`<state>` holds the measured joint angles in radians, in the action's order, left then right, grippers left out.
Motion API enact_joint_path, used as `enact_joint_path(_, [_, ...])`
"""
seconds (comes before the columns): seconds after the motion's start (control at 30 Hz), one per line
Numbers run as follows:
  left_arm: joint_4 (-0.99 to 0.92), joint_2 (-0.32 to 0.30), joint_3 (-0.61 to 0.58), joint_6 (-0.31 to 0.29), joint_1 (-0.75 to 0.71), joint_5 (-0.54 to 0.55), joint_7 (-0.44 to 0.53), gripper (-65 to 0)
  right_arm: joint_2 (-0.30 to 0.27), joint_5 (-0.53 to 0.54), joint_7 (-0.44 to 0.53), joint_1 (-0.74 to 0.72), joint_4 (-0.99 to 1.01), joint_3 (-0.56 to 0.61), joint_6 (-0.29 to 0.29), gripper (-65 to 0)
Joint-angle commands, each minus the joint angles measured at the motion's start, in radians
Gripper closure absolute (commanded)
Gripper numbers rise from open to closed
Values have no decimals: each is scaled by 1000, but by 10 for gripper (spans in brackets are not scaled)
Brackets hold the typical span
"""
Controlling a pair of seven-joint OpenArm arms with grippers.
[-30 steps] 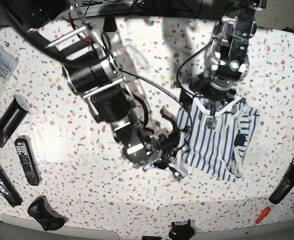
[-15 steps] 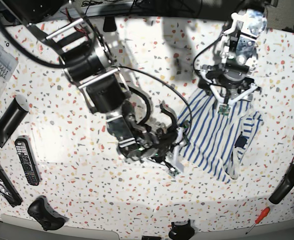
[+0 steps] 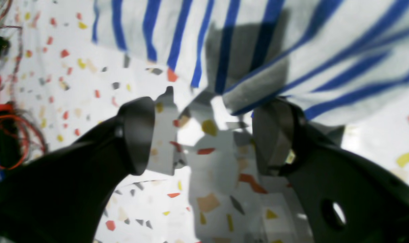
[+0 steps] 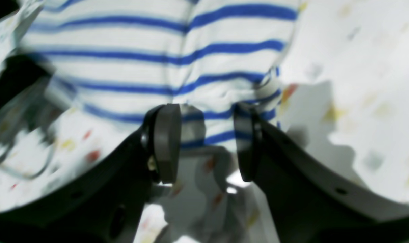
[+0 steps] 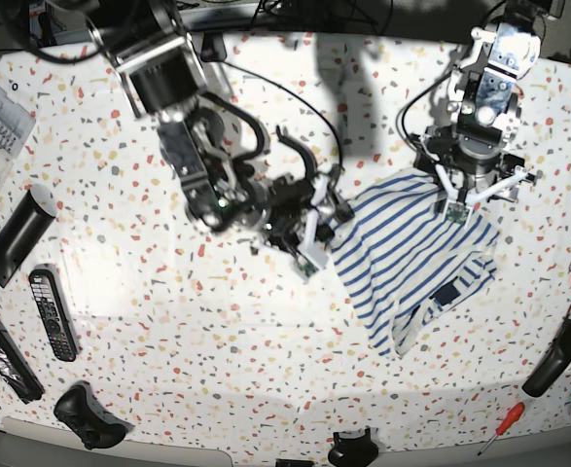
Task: Layout the t-shirt on the table in an organized manner, then fold the t-shirt properly
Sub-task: 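Pull the folded shirt with the right gripper toward the left gripper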
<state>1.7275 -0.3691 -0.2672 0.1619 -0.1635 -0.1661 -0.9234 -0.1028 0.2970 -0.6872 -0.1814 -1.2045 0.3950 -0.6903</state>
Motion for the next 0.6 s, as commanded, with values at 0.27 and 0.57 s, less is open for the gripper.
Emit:
enact_joint_path(0.27, [15,-9,5,7,9,-17,-73,-417,-164,52,-50,259,-347,-3,-8,-254])
enact_joint_path(0.57, [15,-9,5,7,16,-17,-49,-417,-71,42,73,134,-433,-3,92,-254])
